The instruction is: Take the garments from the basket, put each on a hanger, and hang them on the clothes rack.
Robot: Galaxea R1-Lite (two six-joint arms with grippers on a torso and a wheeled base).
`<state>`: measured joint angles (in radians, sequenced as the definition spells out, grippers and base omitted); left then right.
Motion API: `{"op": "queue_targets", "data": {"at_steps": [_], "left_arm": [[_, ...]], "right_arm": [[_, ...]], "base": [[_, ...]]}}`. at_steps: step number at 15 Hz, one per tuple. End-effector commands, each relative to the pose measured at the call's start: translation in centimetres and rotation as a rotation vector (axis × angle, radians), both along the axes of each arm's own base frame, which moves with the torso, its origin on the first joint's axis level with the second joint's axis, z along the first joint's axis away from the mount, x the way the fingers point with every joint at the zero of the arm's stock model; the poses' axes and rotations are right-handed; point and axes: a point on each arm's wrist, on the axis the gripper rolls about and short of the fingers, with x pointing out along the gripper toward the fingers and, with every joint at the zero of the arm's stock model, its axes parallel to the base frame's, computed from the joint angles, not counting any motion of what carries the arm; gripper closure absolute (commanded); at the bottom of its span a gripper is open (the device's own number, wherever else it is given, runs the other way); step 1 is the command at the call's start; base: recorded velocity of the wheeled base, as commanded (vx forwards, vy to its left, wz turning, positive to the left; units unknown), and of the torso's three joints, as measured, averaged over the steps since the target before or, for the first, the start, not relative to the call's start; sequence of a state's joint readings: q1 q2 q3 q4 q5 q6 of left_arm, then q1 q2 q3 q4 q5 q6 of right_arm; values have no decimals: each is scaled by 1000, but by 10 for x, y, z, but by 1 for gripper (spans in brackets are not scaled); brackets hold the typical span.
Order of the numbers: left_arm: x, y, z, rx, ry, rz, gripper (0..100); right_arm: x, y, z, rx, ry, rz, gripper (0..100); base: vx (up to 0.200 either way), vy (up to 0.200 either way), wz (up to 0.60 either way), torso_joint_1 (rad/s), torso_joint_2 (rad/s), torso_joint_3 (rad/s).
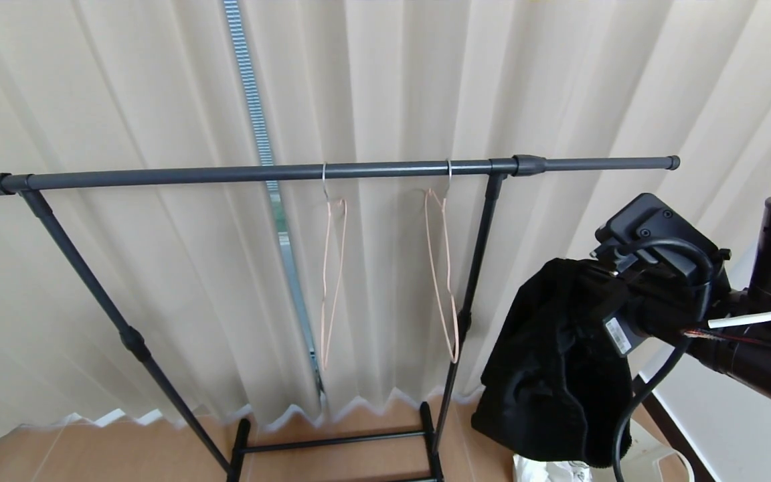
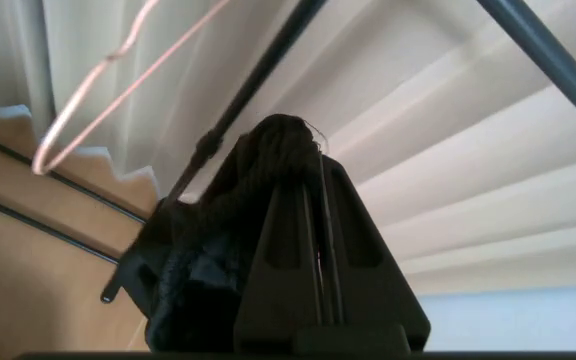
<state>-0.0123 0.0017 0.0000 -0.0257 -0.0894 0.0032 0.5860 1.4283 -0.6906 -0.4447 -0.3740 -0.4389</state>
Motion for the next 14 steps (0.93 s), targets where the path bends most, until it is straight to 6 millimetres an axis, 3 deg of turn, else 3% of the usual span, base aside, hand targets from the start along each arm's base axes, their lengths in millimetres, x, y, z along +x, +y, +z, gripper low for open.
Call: {"op": "queue_targets", "data": {"at_steps": [1, 4, 8, 12, 14], "left_arm": [[0, 0, 0, 5, 2, -4, 0], [5, 0, 0, 77, 65, -10, 0], [13, -2, 2, 153, 156, -97, 0], [22, -3, 27, 150, 186, -158, 0], [38, -5, 41, 131, 273, -239, 0]], "right_arm": [[-3, 0, 0, 6, -8, 14, 100], [-8, 11, 5, 45, -35, 90, 100], [-23, 10, 14, 133, -5, 250, 100], [-41, 3, 23, 198, 129, 451, 100], [-44, 24, 30, 302, 208, 506, 100]], "base": [[0, 0, 0, 0, 0, 0], [0, 0, 0, 0, 0, 0], [0, 0, 0, 0, 0, 0], [0, 0, 0, 0, 0, 0], [0, 0, 0, 0, 0, 0]]}}
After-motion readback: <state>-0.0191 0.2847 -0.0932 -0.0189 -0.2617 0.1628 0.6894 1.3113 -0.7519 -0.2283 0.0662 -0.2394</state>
